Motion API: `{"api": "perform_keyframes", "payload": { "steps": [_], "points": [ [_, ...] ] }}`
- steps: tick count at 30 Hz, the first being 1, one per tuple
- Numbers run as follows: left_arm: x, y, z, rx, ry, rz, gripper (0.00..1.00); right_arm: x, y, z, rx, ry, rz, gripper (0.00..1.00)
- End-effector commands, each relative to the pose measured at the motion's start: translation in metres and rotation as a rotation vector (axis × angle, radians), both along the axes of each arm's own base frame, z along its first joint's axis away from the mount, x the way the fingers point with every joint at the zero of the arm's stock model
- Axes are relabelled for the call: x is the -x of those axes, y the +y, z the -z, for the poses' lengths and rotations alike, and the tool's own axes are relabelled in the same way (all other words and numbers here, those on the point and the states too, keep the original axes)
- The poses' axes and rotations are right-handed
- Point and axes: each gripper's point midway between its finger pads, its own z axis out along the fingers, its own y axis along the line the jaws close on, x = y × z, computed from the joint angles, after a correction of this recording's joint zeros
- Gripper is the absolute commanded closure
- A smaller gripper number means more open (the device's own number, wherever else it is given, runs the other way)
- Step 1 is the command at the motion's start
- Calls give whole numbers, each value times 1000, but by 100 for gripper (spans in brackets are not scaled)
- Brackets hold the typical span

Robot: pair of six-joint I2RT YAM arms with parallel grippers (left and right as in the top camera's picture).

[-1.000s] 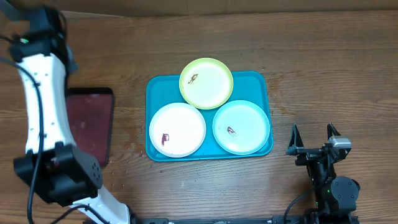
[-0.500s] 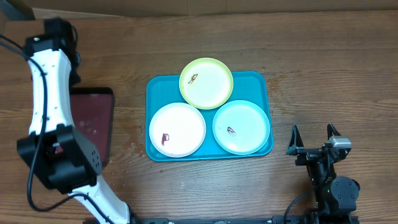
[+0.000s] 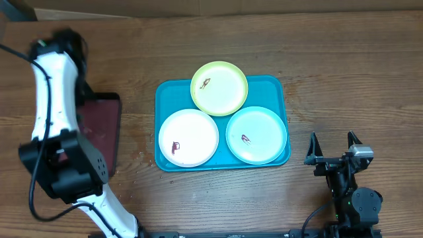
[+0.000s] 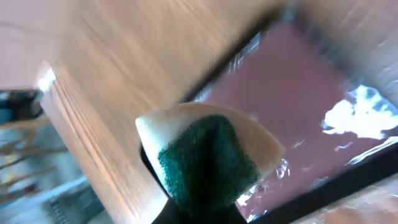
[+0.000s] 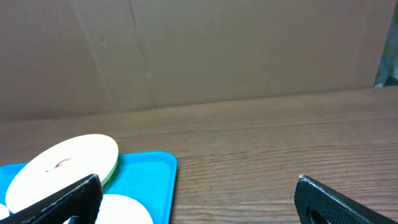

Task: Clean dirty plates on tray and stack at the side
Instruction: 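Move the sponge over the white plate and release it there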

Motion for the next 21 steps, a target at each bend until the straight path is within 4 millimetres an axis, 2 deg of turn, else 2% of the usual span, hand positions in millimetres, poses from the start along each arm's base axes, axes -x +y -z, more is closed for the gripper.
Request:
{"api": "perform_keyframes", "payload": {
  "steps": [1, 4, 7, 8, 9, 10, 11, 15, 17, 21],
  "points": [
    [-21, -7, -101, -8, -305, 12, 96, 0, 0, 1, 3, -6, 3, 0],
    [-35, -55, -132, 244, -481, 96, 96, 0, 0, 1, 3, -6, 3, 0],
    [-44, -113, -149, 515, -572, 215, 96, 0, 0, 1, 3, -5, 3, 0],
    [-49, -157, -156, 689, -585, 390, 96, 0, 0, 1, 3, -6, 3, 0],
    [-49, -178, -158, 762, -580, 477, 96, 0, 0, 1, 3, -5, 3, 0],
    [-48, -214, -153, 847, -537, 606, 96, 0, 0, 1, 3, -6, 3, 0],
    [-46, -226, -145, 854, -498, 638, 96, 0, 0, 1, 3, -6, 3, 0],
    [-32, -262, -96, 840, -280, 677, 96, 0, 0, 1, 3, -6, 3, 0],
    [-17, -281, -64, 845, -142, 684, 96, 0, 0, 1, 3, -6, 3, 0],
    [2, -305, -10, 818, 30, 695, 96, 0, 0, 1, 3, -6, 3, 0]
  ]
}}
